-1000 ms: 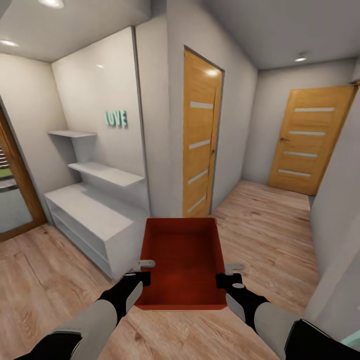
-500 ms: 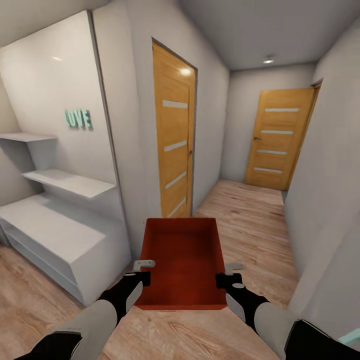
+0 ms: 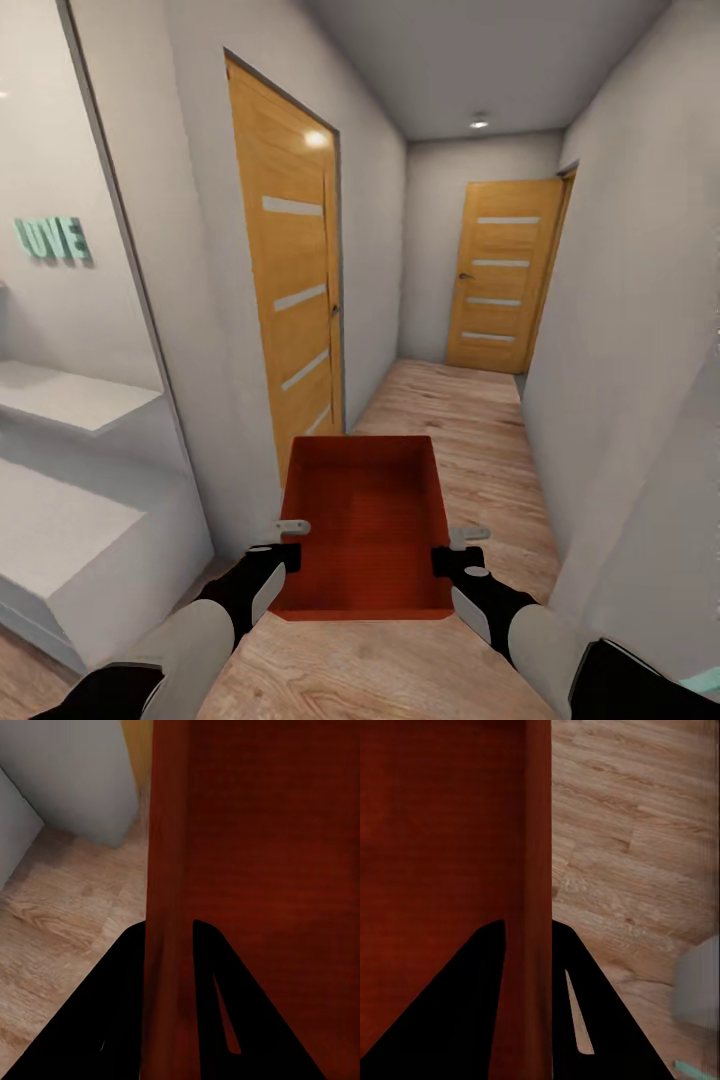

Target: Move the two storage containers from the living room to the garage. In the garage, place one container on the floor and stack the other container on top of it (either order is fine).

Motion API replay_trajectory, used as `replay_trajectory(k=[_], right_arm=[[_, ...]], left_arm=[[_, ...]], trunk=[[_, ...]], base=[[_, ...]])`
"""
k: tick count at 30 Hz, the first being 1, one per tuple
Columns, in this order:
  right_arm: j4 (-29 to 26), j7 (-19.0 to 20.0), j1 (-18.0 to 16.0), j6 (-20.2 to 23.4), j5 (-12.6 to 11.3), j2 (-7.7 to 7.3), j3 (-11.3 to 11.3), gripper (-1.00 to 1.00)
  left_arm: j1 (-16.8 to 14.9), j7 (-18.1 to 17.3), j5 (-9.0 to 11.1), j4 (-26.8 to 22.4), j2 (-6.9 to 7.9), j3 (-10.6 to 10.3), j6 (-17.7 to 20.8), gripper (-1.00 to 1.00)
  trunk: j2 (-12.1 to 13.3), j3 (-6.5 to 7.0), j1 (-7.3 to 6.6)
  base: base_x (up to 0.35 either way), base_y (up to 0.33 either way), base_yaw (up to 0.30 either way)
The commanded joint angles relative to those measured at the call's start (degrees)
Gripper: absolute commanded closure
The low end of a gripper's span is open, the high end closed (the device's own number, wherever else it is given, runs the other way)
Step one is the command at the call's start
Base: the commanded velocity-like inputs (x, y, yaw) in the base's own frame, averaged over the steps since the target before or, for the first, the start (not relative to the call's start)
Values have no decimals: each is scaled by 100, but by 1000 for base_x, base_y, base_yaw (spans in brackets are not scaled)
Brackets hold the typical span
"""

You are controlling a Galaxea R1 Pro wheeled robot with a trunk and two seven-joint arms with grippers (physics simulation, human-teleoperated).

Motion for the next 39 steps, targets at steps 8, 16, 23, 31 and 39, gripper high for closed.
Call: replay_trajectory(k=[8,16,23,31,39], right_arm=[[174,-34,-6,-34,-53,-68,-50,100],[174,-34,-5,-34,-51,-68,-50,100],[174,-34,-7,-34,-51,-68,-50,100],[174,-34,-6,-34,-51,-68,-50,100],[174,-34,-5,-34,-51,-68,-50,100]], left_arm=[[-2,54,-117,-20,223,13,51,100],[-2,54,-117,-19,223,13,51,100],[-2,54,-117,-20,227,13,51,100],[-2,54,-117,-18,224,13,51,100],[-2,54,-117,-20,221,13,51,100]], trunk=[[-10,-10,6],[-10,-10,6],[-10,-10,6],[-10,-10,6],[-10,-10,6]], base=[[323,0,-66],[323,0,-1],[323,0,-35],[323,0,-220],[323,0,-196]])
